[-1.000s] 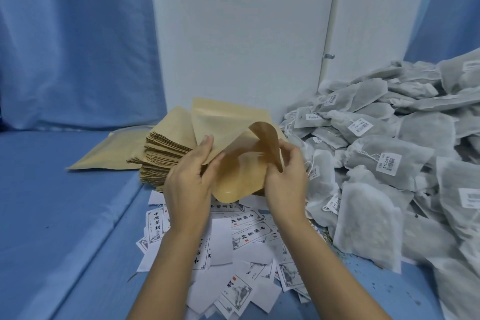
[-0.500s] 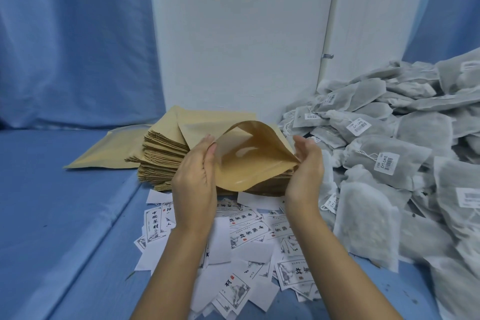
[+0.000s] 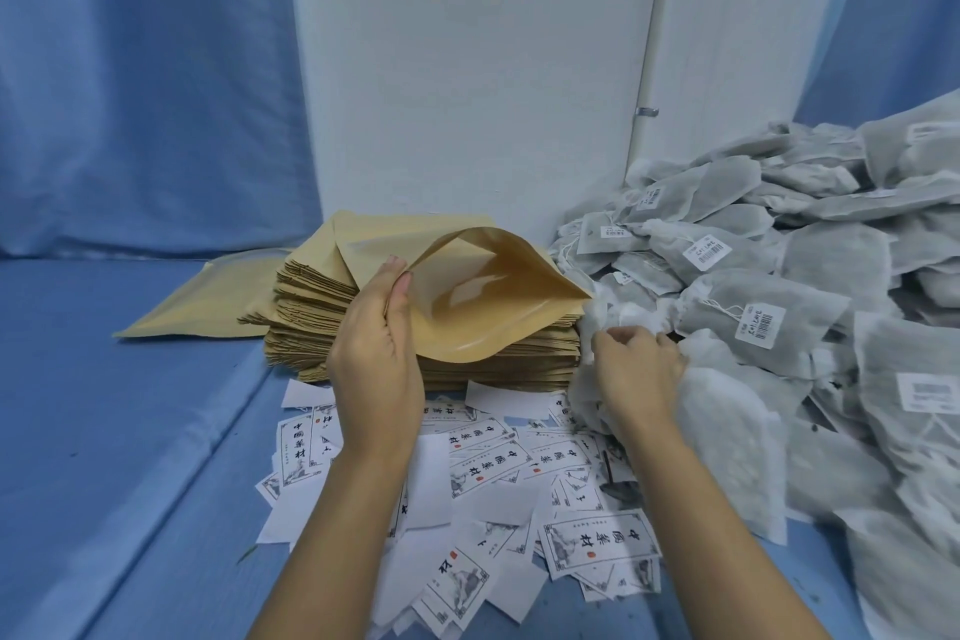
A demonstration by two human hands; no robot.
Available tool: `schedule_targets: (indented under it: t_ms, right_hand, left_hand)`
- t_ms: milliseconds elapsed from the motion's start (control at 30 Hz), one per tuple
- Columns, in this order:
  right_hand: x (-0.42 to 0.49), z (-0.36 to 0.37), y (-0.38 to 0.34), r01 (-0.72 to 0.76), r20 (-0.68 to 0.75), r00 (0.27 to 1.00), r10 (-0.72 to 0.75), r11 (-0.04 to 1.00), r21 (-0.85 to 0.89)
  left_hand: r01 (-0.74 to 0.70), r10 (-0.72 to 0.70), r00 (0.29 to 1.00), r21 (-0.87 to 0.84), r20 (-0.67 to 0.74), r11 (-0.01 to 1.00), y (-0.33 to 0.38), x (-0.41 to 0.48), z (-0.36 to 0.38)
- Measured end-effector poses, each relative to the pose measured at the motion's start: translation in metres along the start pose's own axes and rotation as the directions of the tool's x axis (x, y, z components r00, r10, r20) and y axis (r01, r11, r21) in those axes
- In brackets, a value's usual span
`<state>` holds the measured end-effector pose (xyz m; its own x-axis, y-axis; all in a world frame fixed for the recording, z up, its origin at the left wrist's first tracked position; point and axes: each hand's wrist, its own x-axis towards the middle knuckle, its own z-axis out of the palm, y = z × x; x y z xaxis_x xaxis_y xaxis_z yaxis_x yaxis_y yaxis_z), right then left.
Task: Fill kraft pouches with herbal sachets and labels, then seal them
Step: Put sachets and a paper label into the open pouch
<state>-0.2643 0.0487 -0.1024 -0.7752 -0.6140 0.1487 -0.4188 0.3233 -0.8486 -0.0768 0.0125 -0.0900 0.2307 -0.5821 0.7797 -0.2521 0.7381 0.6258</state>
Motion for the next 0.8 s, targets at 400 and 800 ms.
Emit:
schedule_targets:
  t_ms: [400, 800]
  right_hand:
    - [0.004, -0.001, -0.006, 0.324, -0.315, 0.894, -0.32, 0.945, -0.04]
    - [0.069, 0.016, -0.021, 0.257, 0.078, 0.966, -0.245, 0.902, -0.348]
  left_hand:
    - [0.025, -0.025, 0.999, 0.014, -0.031, 1.0, -0.001, 0.001, 0.001]
    - [0.135, -0.142, 0.984, -0.068, -0.106, 0.988, 0.001, 0.023, 0.031]
